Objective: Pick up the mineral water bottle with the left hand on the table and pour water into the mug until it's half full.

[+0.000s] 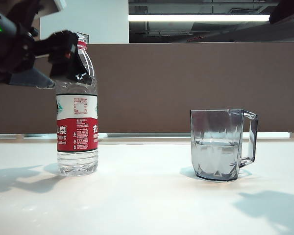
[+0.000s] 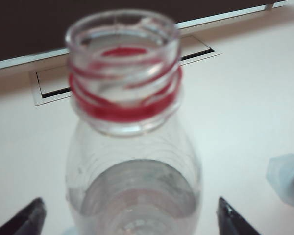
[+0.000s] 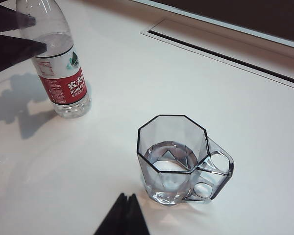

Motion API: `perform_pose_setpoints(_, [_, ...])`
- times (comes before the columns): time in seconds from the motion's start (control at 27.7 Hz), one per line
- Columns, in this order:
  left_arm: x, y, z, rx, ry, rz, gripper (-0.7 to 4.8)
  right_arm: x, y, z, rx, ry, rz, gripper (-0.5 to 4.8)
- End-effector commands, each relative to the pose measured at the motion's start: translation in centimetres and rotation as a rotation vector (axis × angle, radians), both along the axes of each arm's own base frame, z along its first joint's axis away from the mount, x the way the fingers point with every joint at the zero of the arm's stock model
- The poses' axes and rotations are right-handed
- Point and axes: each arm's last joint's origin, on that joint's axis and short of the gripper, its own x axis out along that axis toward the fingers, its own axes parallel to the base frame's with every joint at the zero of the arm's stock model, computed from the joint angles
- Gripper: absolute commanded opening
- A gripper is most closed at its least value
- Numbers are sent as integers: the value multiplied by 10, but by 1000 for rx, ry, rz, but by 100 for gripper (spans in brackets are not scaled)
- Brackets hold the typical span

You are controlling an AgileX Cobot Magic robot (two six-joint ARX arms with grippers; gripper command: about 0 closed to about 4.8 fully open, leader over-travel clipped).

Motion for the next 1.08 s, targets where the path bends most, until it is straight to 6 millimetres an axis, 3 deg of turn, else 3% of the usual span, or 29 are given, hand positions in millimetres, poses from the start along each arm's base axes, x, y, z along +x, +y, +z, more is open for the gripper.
perform_pose_setpoints(0.04, [-6,3,5,10,10,-9,479,0,0,3,20,-14,-1,-1])
perform_pose_setpoints(0.29, [-22,12,17,7,10,-17,471,0,0,3,20,-14,-1,-1])
perform_pose_setpoints(0.36, [-28,16,21,-2,5,-34,344,0,0,3,20,-14,-1,-1])
perform_pose_setpoints(0.43, [-34,19,25,-8,-1,-41,164,0,0,3,20,-14,0,-1])
perform_pose_setpoints(0.47, [-37,20,27,-13,-2,-58,36,0,0,3,20,-14,-1,-1])
perform_pose_setpoints(0.51, [-41,22,29,-20,-4,-75,-2,0,0,3,20,-14,0,-1])
perform_pose_setpoints(0.83, [-68,36,40,-82,-15,-140,-6,0,0,3,19,-14,-1,-1])
perform_pose_setpoints(1.08, [-84,45,28,-133,-79,-153,-6,0,0,3,19,-14,-1,-1])
